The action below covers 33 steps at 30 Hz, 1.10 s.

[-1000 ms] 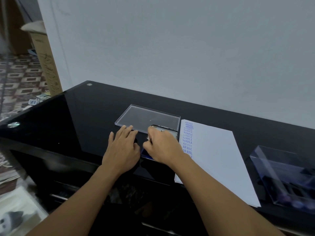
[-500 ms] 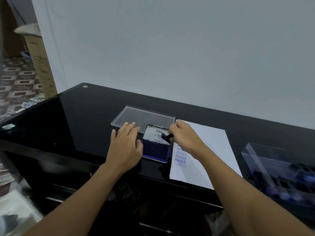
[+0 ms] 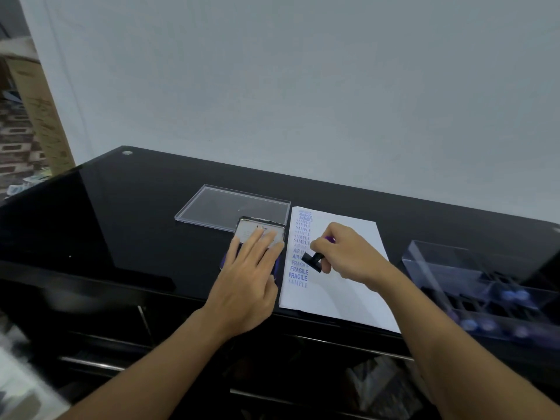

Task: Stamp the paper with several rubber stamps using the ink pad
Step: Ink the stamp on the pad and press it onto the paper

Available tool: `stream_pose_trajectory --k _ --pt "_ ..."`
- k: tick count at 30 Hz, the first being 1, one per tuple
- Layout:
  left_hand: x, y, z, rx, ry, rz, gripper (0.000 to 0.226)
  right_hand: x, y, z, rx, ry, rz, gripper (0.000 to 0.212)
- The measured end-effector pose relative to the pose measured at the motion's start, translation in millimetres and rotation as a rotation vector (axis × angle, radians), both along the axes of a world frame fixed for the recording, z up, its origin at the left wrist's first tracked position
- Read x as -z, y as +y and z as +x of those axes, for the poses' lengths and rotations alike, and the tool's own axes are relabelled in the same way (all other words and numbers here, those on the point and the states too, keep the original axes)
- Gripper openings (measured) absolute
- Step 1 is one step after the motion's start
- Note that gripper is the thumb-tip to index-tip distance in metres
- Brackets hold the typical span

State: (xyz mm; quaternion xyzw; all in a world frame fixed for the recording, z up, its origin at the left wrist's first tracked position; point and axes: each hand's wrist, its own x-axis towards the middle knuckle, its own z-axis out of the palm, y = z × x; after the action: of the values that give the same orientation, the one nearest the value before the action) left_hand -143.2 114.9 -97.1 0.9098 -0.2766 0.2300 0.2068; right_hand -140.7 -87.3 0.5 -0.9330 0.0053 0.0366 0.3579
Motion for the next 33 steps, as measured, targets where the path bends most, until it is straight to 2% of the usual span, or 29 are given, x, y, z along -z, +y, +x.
stream_pose_trajectory --k 11,18,25,33 --pt "5 2 0 0.088 0.009 0.031 0.074 13 7 -8 -0.049 -0.05 -0.066 0.025" --pt "8 4 2 0.092 0.008 0.012 0.073 12 19 -7 -0.099 -0.046 -0.154 0.023" --pt "10 4 3 0.091 0.011 -0.014 0.069 13 23 -5 -0.191 -0.036 -0.349 0.021" --pt "12 4 4 0.095 -0.002 -0.011 0.07 11 31 -7 -0.248 -0.021 -0.381 0.025"
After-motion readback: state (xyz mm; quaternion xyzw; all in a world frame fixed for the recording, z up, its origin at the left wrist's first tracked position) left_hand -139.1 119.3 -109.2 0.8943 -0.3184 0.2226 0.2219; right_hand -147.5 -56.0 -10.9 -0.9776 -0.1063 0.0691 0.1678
